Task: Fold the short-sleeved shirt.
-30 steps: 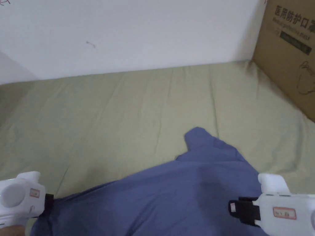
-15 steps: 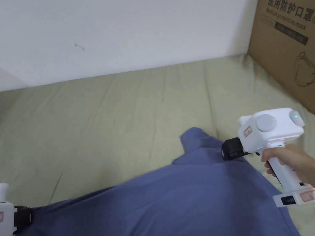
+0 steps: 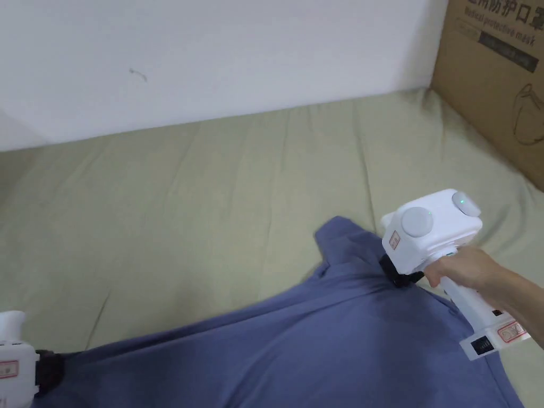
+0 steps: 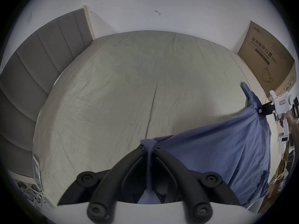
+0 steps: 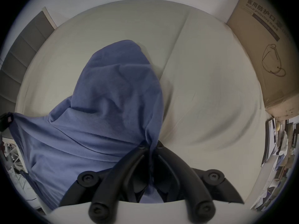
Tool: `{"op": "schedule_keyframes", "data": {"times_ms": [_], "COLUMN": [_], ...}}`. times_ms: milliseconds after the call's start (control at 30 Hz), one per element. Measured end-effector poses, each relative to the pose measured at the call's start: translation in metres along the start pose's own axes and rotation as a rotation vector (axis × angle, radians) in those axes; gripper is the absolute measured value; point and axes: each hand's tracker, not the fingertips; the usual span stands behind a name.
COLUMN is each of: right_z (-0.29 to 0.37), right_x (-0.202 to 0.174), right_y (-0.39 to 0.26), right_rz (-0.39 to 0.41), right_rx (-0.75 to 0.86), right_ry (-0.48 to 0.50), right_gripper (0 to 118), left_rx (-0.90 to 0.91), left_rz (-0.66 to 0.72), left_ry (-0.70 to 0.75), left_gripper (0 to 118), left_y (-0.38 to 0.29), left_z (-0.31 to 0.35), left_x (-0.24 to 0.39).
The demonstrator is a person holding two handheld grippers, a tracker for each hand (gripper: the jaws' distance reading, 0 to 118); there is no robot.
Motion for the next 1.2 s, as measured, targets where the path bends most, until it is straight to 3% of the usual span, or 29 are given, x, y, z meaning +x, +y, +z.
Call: {"op": "schedule_keyframes", "data": {"times_ms": [333,400,533,767,900,1033,1200], "right_z": [0.118,0.148,0.211,0.321,0.383,0.440,0.501], "right_x": [0.043,0.051,0.056,0.078,0.089,0.094,0.088], "right_y": [-0.007,-0.005,0.007,0.038,0.066,0.097,0.123], "right_rz": [-0.220,-0.221,-0.227,-0.277,-0.304,-0.329,-0.294], "right_rx": [0.200,0.253,0.362,0.522,0.596,0.666,0.747], "right_ry": [0.207,0.226,0.153,0.107,0.085,0.064,-0.011], "right_gripper": [2,2,2,2,2,2,2], "left_rx": [0.142,0.190,0.340,0.472,0.542,0.586,0.673], "left_rz": [-0.002,-0.015,0.033,-0.032,-0.100,-0.039,-0.042], "left_ry": [0.015,0.008,-0.022,-0.017,0.064,0.038,0.088], "left_gripper": [1,1,1,1,1,1,1], "left_y": [0.033,0.052,0.103,0.194,0.247,0.293,0.331], "left_z": [0.071,0.091,0.134,0.200,0.232,0.257,0.287], "left_x": [-0.003,0.000,0.013,0.040,0.053,0.055,0.065]}}
